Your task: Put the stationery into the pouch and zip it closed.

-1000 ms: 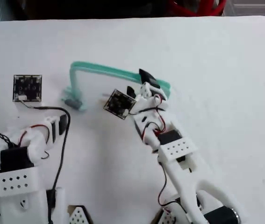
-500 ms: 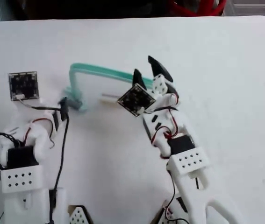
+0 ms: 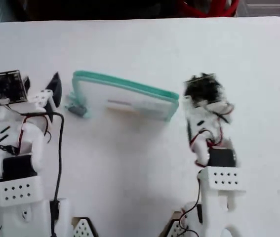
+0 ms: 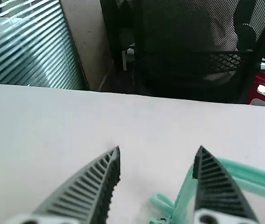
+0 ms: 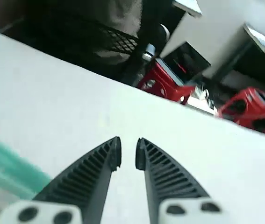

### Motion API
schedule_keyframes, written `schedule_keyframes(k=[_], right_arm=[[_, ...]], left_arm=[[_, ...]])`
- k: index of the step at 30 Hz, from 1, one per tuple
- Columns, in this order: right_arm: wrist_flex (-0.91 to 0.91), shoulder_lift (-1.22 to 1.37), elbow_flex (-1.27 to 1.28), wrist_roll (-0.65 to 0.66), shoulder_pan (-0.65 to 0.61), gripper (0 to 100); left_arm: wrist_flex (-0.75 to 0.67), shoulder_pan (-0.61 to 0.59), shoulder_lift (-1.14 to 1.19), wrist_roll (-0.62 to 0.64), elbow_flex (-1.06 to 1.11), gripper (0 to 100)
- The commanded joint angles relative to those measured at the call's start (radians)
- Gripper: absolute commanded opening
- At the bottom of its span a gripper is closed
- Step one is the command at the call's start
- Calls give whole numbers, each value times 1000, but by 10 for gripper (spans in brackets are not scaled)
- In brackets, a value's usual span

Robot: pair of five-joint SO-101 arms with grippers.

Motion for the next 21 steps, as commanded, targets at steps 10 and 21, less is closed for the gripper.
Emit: schedule_keyframes(k=[10, 21], right_arm=[[430, -35, -28, -130, -5, 58], [659, -25, -18, 17, -39, 55]], left_arm=[[526, 157, 398, -264, -390, 253], [746, -50, 673, -575, -460, 252]])
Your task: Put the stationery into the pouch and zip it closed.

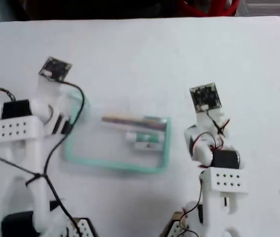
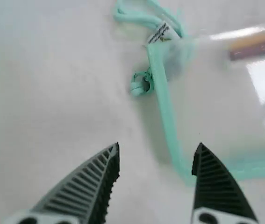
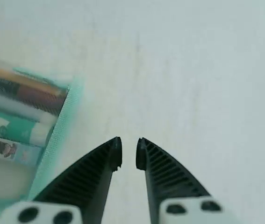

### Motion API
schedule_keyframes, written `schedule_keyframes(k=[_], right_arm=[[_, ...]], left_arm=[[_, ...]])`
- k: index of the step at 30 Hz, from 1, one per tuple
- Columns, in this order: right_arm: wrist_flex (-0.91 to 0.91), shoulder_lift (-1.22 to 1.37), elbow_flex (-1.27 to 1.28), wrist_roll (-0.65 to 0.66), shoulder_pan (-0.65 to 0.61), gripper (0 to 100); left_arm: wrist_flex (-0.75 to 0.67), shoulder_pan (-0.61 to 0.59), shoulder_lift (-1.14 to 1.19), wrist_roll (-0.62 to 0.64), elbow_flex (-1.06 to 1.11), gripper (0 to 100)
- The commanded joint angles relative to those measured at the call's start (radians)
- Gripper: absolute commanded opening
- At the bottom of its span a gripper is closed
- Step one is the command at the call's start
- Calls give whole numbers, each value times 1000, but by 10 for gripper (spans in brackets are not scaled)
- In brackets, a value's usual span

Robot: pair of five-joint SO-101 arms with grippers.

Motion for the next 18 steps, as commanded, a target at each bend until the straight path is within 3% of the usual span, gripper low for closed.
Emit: schedule_keyframes(k=[1, 7, 12, 18], right_arm=[[25, -10, -17, 11, -47, 42], [-58, 24, 23, 5, -87, 22], [-217, 294, 2, -26, -85, 20], [-228, 717, -279, -58, -41, 19]], left_arm=[[-32, -81, 64, -94, -14, 252], [-224, -202, 278, -107, -41, 255], [-222, -160, 443, -89, -144, 252], [-230, -87, 427, -6, -163, 252]])
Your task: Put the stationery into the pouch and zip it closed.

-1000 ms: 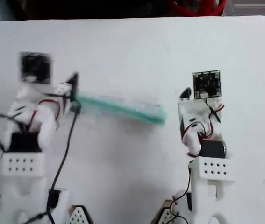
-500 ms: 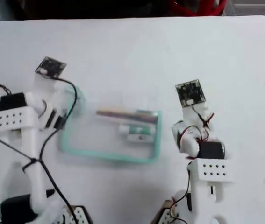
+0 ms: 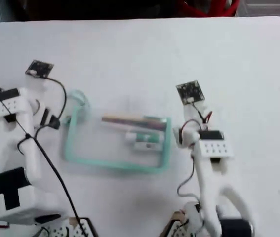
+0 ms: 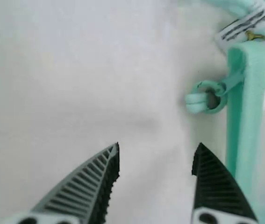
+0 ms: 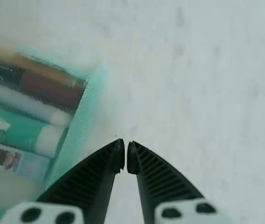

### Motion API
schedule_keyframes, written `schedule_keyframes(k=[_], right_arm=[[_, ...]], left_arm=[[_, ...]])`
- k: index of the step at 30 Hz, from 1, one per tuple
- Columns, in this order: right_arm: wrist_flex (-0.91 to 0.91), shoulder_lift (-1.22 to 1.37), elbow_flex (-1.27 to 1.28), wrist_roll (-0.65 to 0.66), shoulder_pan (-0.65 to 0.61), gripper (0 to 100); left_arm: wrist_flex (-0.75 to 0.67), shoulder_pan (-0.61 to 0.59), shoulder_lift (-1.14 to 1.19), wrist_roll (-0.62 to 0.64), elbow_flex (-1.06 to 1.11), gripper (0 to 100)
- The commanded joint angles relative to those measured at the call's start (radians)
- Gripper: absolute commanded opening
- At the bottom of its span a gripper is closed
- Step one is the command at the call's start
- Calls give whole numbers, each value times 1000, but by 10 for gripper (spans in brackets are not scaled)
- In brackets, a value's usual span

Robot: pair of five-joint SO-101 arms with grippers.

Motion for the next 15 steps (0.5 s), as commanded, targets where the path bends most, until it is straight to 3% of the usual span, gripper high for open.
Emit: schedule_keyframes(k=[1, 8, 15], right_arm=[[-15, 246, -206, -8, 22, 19], [147, 487, -428, -9, 19, 19], [127, 490, -433, -9, -5, 19]], left_arm=[[-15, 101, -18, 63, -40, 251], [-78, 226, -18, 127, -40, 49], [-94, 246, -4, 135, -49, 24]])
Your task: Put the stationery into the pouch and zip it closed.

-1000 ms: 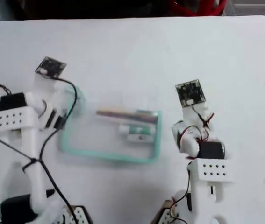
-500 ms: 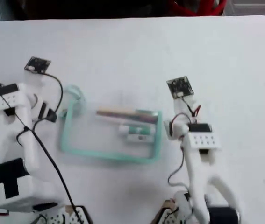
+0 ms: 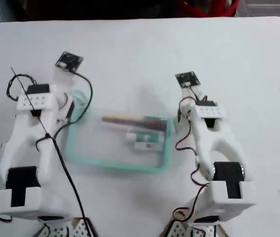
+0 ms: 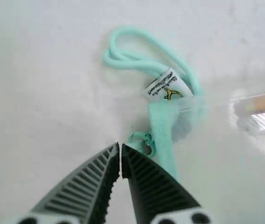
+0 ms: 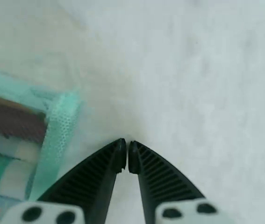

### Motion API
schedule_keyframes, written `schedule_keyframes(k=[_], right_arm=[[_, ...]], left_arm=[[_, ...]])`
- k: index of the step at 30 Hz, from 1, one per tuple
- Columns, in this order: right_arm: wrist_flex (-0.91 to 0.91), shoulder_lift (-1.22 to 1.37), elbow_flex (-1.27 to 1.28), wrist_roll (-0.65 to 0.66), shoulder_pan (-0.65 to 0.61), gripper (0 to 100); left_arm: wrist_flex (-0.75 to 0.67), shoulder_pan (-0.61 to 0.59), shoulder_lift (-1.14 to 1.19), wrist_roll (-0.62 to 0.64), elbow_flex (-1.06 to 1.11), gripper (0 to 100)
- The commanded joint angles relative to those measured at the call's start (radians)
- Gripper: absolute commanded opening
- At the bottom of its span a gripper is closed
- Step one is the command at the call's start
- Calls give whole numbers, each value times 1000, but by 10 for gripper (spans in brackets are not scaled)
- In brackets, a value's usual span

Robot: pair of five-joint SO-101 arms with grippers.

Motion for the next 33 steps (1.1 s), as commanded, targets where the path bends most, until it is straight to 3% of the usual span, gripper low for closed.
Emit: schedule_keyframes(k=[1, 4, 8, 11, 16, 21, 27, 33], right_arm=[[-10, -4, -41, -6, -15, 19], [-7, -2, -41, -6, -42, 19], [-7, 5, -61, -6, -58, 19], [-7, 5, -81, -20, -81, 19], [-12, 16, -138, -66, -153, 19], [7, 188, -367, -69, -154, 19], [142, 417, -726, -72, -133, 19], [323, 374, -876, -110, -117, 19]], left_arm=[[-25, 18, 18, 8, -48, 24], [-49, 15, 148, 14, -114, 24], [81, 33, 334, 126, -292, 24], [178, 42, 372, 152, -390, 24], [226, 131, 349, 118, -382, 24], [210, 243, 334, 118, -367, 24], [132, 268, 341, 216, -466, 24], [256, 234, 331, 222, -583, 26]])
